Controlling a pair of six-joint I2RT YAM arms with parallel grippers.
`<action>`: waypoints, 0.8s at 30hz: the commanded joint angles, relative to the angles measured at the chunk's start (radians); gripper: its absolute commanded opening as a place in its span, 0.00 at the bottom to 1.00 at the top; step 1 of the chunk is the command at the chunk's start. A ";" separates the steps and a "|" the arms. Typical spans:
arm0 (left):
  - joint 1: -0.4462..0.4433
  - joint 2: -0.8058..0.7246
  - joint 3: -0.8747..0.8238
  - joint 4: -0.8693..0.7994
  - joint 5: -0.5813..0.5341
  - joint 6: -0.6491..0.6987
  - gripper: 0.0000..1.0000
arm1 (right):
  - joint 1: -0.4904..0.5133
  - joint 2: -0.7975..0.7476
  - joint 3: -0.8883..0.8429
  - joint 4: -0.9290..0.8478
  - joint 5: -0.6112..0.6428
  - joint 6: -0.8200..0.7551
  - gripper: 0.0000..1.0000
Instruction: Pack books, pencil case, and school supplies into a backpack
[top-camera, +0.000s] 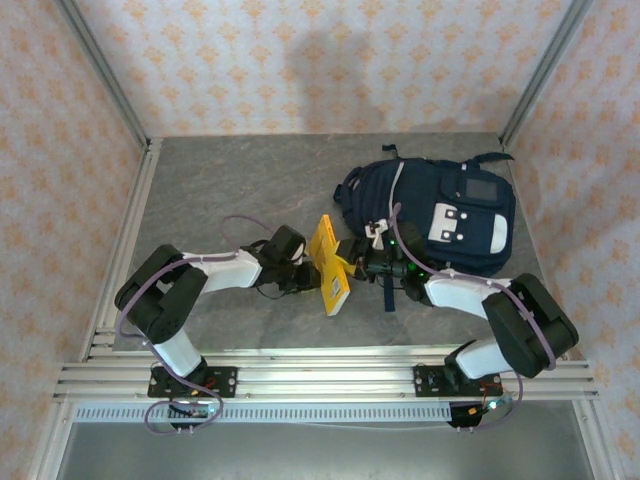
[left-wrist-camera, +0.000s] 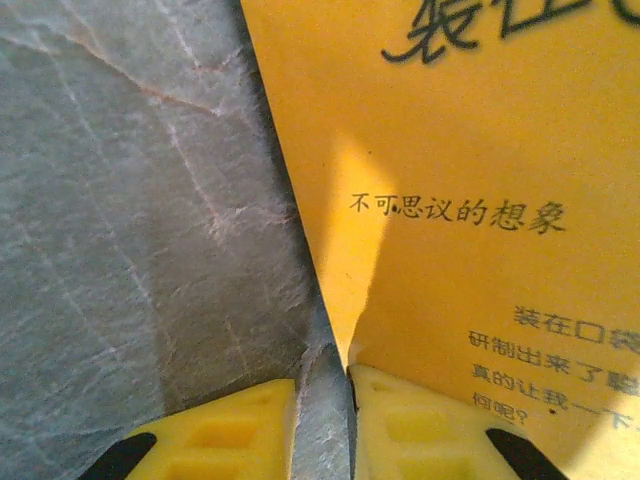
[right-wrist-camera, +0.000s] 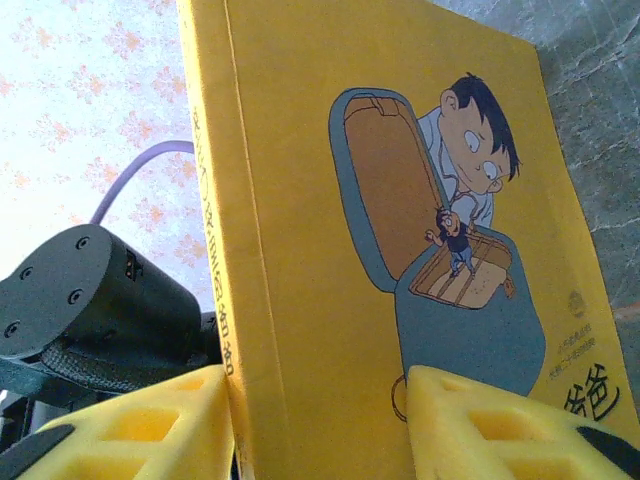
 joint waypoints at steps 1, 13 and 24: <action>0.006 -0.042 -0.010 -0.056 0.002 0.025 0.21 | 0.005 -0.016 0.037 -0.175 0.023 -0.148 0.46; 0.013 -0.028 0.009 -0.053 0.008 0.020 0.21 | 0.006 -0.009 0.117 -0.400 0.025 -0.320 0.51; 0.040 -0.120 0.012 -0.132 -0.048 0.014 0.22 | 0.007 -0.039 0.183 -0.615 0.143 -0.514 0.01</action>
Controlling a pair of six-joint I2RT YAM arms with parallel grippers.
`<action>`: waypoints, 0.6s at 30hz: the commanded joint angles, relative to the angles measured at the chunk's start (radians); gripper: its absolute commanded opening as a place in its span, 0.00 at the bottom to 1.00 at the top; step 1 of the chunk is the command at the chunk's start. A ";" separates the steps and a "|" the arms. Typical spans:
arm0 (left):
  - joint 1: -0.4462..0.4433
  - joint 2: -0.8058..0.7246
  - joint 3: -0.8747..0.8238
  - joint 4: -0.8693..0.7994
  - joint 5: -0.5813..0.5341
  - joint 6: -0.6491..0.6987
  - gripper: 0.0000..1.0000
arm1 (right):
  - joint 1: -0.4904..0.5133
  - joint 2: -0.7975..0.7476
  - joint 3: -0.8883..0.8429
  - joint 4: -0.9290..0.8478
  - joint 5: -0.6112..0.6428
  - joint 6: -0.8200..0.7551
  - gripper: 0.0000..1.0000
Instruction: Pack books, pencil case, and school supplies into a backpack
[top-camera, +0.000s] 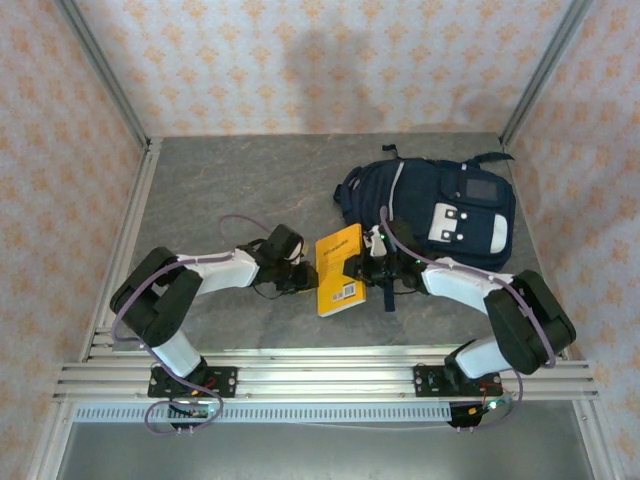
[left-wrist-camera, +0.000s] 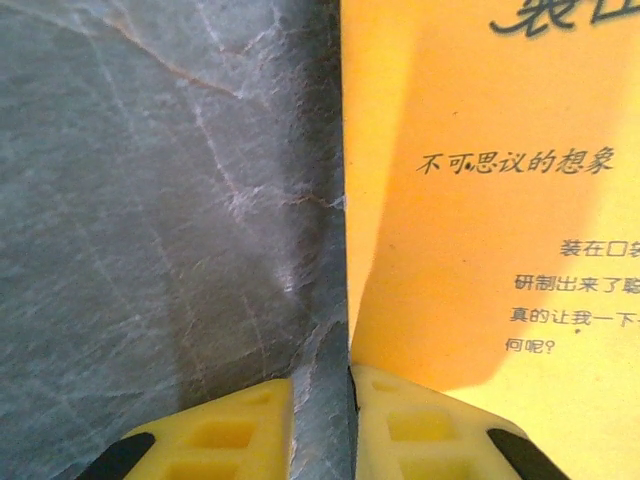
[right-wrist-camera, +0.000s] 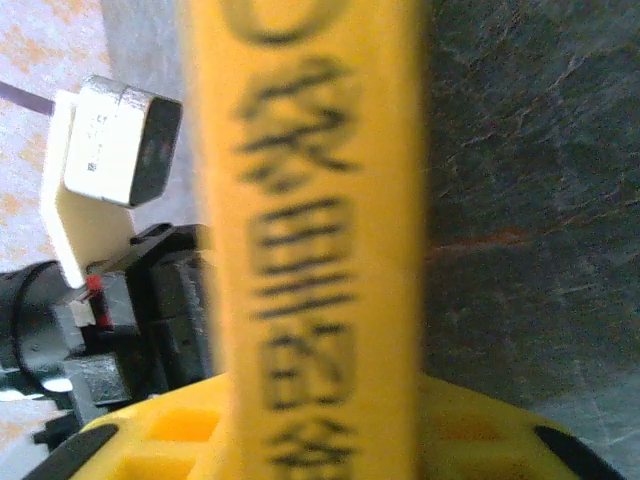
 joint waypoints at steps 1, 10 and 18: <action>0.034 -0.109 0.009 -0.094 -0.055 0.011 0.23 | 0.012 -0.080 0.050 -0.086 0.085 -0.129 0.00; 0.125 -0.404 0.085 -0.308 -0.069 -0.006 0.50 | 0.174 -0.345 0.021 -0.036 0.415 -0.580 0.00; 0.137 -0.552 0.159 -0.212 0.041 -0.221 0.74 | 0.254 -0.376 0.071 -0.018 0.761 -0.917 0.00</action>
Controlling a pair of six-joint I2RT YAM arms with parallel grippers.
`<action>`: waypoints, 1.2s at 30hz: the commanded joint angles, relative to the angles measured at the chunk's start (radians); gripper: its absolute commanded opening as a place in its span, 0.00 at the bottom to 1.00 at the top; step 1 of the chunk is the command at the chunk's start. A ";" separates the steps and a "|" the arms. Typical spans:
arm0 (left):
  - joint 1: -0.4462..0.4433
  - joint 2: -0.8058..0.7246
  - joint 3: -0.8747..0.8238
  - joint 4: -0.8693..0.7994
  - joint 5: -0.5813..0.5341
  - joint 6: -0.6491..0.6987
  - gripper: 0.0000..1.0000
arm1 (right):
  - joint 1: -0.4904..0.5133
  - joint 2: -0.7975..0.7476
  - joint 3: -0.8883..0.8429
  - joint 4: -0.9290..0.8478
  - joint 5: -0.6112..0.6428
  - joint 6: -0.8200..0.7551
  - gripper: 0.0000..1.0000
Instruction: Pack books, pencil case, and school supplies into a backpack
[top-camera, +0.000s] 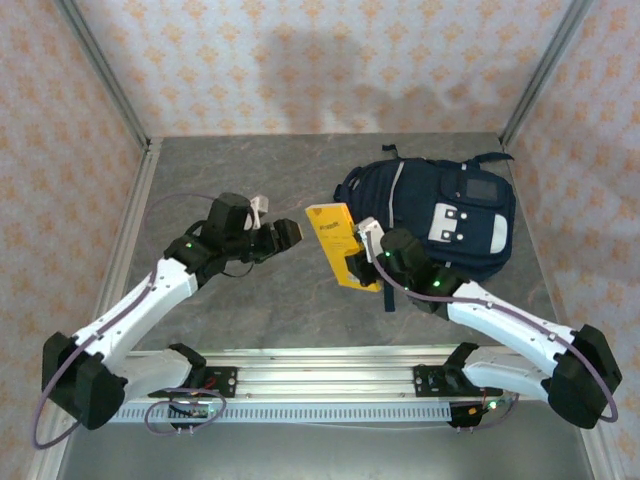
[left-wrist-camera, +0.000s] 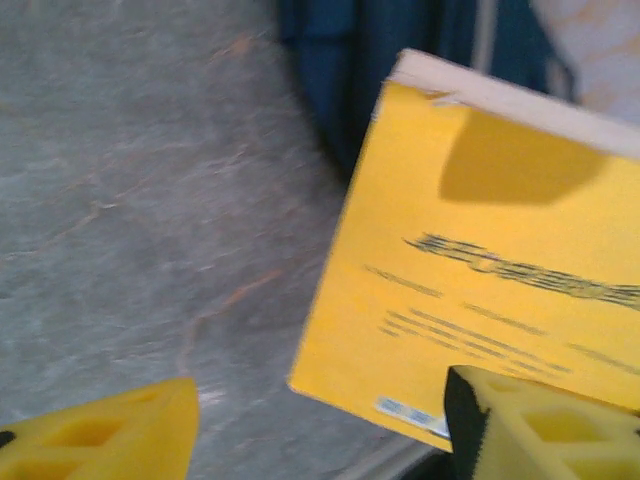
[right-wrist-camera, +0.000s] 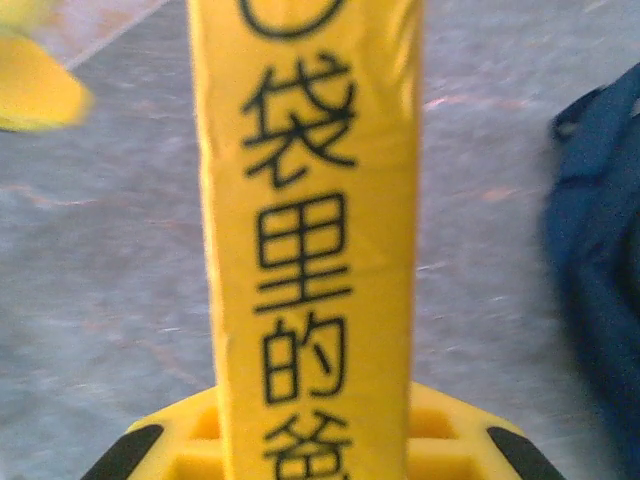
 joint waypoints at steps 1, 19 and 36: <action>0.005 -0.047 0.023 0.069 0.063 -0.153 0.76 | 0.036 -0.001 0.051 0.086 0.219 -0.222 0.00; -0.060 0.000 0.075 0.178 0.080 -0.409 0.83 | 0.315 0.041 -0.101 0.550 0.552 -0.900 0.00; -0.062 -0.012 0.023 0.186 0.025 -0.333 0.00 | 0.335 0.049 -0.118 0.587 0.618 -0.960 0.35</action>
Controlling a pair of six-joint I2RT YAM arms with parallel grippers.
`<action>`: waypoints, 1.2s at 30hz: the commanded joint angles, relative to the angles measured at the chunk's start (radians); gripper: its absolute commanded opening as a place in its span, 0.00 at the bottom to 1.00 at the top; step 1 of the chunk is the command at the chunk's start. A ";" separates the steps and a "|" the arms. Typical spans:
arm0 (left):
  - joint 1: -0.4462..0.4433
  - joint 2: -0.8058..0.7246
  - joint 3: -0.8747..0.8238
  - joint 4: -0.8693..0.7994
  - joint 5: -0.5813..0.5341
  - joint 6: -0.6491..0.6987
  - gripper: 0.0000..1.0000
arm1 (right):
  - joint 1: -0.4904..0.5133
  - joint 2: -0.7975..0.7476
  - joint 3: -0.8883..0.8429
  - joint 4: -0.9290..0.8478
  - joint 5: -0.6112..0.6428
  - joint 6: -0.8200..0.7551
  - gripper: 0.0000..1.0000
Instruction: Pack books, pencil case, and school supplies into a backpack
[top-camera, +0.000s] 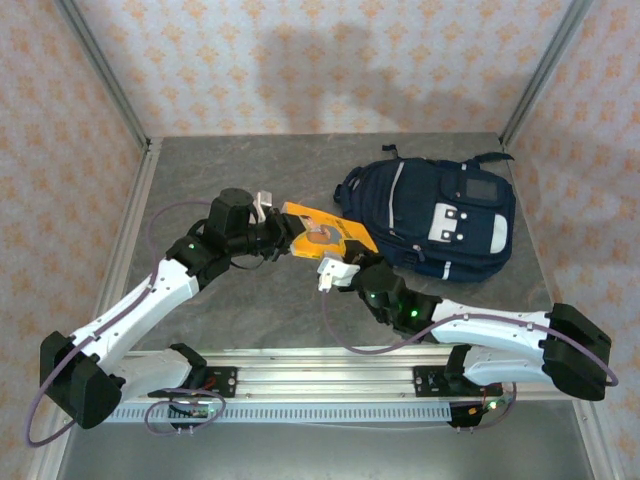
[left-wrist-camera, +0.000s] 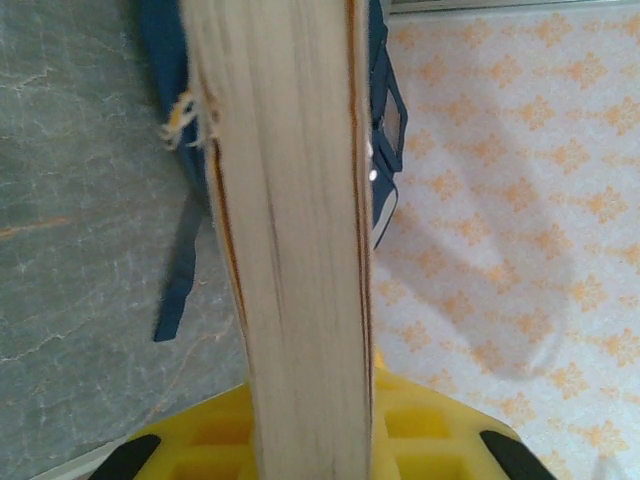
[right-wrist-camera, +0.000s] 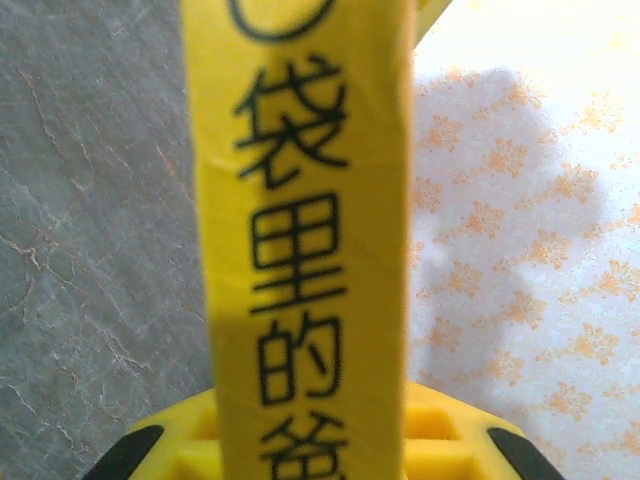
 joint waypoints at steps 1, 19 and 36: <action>-0.002 -0.037 0.009 0.014 -0.054 0.092 0.00 | 0.010 -0.038 0.020 0.009 -0.016 0.053 0.41; 0.062 -0.201 0.047 -0.321 -0.360 0.515 0.00 | -0.098 -0.199 0.232 -0.414 -0.119 0.928 0.69; 0.057 -0.146 -0.021 -0.289 -0.207 0.592 0.00 | -0.614 0.464 0.920 -1.156 -0.185 1.463 0.74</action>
